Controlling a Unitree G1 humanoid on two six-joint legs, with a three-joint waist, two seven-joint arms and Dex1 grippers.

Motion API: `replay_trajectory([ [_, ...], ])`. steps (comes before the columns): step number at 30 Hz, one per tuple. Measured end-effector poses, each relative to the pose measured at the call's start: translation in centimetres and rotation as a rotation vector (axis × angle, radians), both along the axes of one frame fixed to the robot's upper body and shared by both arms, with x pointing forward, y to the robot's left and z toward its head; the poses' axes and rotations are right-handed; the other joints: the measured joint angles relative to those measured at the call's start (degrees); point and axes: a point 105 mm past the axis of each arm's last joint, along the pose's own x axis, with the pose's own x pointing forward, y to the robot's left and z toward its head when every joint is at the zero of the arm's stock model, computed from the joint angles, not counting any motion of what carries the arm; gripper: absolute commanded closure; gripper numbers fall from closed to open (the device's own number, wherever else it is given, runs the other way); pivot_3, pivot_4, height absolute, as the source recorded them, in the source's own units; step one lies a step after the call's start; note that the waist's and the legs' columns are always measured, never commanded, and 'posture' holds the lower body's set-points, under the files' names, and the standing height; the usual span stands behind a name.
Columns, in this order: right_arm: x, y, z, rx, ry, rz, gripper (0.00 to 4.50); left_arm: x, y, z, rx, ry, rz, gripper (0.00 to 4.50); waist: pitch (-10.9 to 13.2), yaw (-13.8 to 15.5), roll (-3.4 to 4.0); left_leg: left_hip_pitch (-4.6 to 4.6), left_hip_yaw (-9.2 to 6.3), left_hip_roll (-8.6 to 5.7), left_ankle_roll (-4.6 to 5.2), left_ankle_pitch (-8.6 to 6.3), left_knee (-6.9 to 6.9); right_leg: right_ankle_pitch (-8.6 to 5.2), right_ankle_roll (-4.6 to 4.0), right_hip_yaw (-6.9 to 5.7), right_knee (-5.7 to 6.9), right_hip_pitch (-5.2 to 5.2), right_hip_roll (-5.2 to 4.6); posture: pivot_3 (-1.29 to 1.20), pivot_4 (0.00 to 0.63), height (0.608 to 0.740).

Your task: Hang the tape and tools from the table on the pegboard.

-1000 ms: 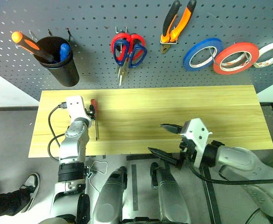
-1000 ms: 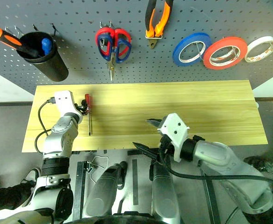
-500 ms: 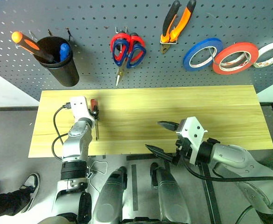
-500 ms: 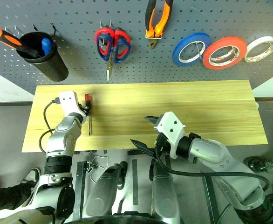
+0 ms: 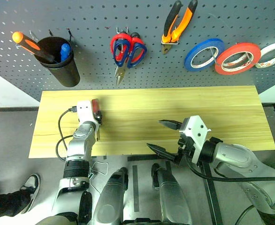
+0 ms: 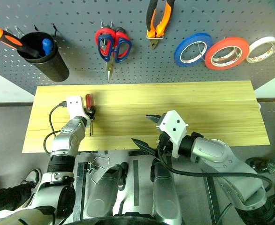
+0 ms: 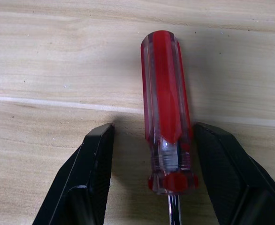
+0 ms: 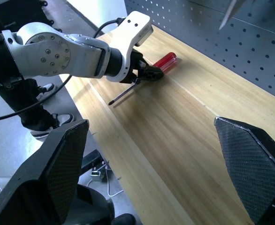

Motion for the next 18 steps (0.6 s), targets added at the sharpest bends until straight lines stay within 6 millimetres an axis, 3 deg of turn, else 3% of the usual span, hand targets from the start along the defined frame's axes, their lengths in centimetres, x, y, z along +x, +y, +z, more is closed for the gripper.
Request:
replay_trajectory([
  [4,0.0,0.0,0.0,0.002,0.0,0.002,0.0,0.0,-0.1,0.0,0.006,0.0,-0.003,3.62,0.0,0.0,0.0,0.0,0.0,0.0,0.0,0.0,0.0,0.0,0.0,0.0,0.0,0.0,0.0,0.0,0.418,0.74],
  [13,0.0,0.0,0.1,0.003,-0.002,0.007,0.0,-0.8,-0.7,-0.2,0.016,0.017,-0.035,3.62,0.0,0.0,0.0,0.0,0.0,0.0,0.0,0.0,0.0,0.0,0.0,0.01,-0.01,0.0,-0.01,0.0,0.409,0.74],
  [18,0.1,-0.2,0.3,0.006,-0.011,0.001,0.0,-1.7,-2.0,0.4,0.025,0.008,-0.107,3.62,0.0,0.1,0.0,-0.02,-0.02,0.0,0.0,0.0,-0.01,0.0,0.0,0.03,-0.03,-0.01,-0.01,0.0,0.4,0.74],
])
